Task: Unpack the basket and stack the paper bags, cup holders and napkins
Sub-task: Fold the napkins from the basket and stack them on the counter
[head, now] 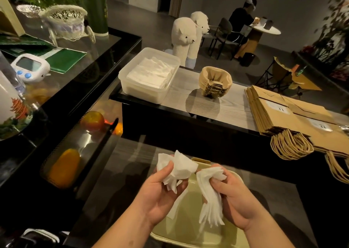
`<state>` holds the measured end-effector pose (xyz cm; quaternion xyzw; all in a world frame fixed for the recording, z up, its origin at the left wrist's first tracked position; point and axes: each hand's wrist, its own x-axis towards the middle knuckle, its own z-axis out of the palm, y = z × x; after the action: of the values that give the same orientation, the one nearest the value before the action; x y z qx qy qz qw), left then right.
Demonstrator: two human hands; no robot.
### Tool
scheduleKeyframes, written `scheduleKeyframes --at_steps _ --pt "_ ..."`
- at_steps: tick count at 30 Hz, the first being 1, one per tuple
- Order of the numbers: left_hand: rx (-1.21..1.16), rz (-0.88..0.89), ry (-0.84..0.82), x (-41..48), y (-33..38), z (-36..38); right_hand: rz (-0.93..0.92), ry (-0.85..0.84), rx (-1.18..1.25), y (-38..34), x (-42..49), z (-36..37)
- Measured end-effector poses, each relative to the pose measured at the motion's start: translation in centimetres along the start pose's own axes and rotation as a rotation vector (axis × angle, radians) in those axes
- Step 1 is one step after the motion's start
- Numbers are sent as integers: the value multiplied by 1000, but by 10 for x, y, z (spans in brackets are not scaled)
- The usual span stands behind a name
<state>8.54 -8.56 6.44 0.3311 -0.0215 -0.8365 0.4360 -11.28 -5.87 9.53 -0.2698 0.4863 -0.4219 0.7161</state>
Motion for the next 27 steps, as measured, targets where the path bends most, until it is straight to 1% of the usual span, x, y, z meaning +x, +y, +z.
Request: scheduleKeyframes --at_steps 2,3,6,8,12,16,18,21,23,25,27 --pt "92 27 -29 -4 -1 2 33 57 71 5 3 7" --pt "148 33 -39 -6 -1 3 34 71 49 7 5 11" --pt "301 52 -52 -10 -2 2 -40 125 -50 9 10 18" --pt "362 51 -42 -11 -3 0 -84 182 -54 6 11 19" --pt "525 76 19 -9 -2 -5 -186 256 -111 0 7 16" --pt "732 155 127 -7 -8 -5 -251 253 -238 -5 -2 12" --pt "727 181 166 -5 -10 -3 -255 250 -284 -4 -4 12" --pt "631 112 148 -3 -14 3 -241 238 -271 -6 -9 9" --pt "610 83 164 0 -16 3 -218 171 -197 -10 -16 5" --pt "606 63 166 2 -18 4 -185 64 -113 -14 -25 3" --pt "615 33 134 2 -20 6 -165 13 -112 -14 -30 3"
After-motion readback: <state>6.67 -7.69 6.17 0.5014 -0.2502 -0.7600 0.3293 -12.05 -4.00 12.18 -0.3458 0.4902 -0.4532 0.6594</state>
